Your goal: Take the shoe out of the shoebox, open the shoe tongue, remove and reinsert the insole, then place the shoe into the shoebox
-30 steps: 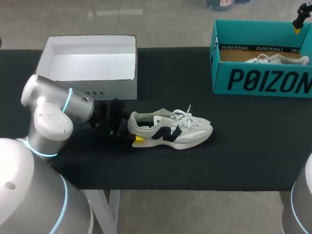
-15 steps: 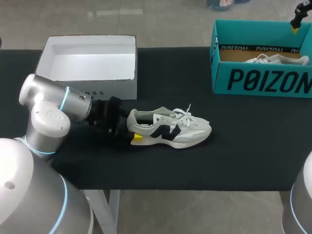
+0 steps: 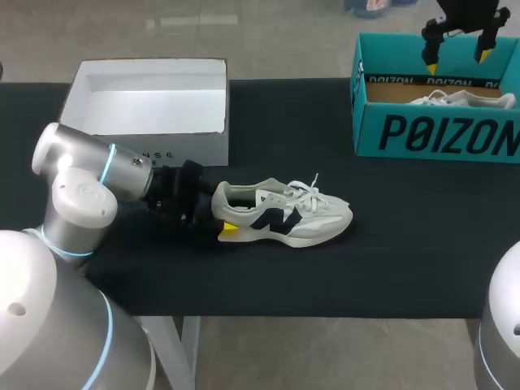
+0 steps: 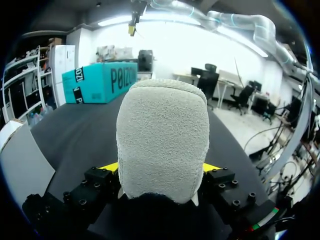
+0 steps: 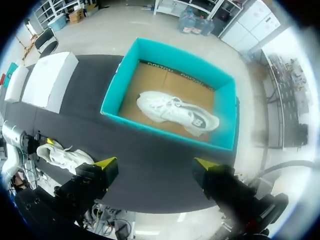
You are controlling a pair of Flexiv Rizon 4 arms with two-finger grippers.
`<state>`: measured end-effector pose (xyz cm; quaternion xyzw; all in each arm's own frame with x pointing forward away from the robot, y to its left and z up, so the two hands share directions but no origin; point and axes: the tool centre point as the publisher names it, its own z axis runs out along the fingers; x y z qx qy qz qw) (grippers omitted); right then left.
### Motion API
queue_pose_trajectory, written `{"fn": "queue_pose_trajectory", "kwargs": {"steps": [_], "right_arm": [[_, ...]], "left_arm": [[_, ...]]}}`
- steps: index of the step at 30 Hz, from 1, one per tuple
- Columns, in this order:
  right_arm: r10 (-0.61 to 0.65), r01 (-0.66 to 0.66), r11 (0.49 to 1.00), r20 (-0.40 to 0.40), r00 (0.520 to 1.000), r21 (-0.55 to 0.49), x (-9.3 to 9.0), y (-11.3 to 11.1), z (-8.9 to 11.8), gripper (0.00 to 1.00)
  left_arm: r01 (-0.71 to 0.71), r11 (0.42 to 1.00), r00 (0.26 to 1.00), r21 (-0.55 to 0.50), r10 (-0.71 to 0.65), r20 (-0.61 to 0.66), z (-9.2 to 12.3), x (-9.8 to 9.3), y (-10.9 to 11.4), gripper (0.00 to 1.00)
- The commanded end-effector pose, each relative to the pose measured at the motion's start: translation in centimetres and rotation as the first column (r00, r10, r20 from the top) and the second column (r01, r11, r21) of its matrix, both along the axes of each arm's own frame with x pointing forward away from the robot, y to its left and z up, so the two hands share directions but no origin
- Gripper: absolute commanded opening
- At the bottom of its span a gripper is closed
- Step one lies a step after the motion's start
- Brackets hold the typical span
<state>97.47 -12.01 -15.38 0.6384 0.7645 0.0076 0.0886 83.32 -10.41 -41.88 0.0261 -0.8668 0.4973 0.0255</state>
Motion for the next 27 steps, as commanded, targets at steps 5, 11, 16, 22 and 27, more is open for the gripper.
{"fn": "queue_pose_trajectory", "kwargs": {"steps": [5,11,16,22,27], "right_arm": [[0.002,0.0,0.999,-0.024,1.0,0.053,0.59,-0.42,0.23,1.0],[0.002,0.0,0.999,-0.024,1.0,0.053,0.59,-0.42,0.23,1.0],[0.002,0.0,0.999,-0.024,1.0,0.053,0.59,-0.42,0.23,1.0],[0.002,0.0,0.999,-0.024,1.0,0.053,0.59,-0.42,0.23,1.0],[0.023,-0.018,0.997,-0.079,0.997,0.071,-0.1,-0.1,-0.02,1.0]], "left_arm": [[-0.001,1.0,1.0,0.0,0.001,0.001,0.0,0.0,0.02,0.0],[-0.001,1.0,1.0,0.0,0.001,0.001,0.0,0.0,0.02,0.0],[-0.001,1.0,1.0,0.0,0.001,0.001,0.0,0.0,0.02,0.0],[-0.001,1.0,1.0,0.0,0.001,0.001,0.0,0.0,0.02,0.0],[-0.001,1.0,1.0,0.0,0.001,0.001,0.0,0.0,0.02,0.0]]}}
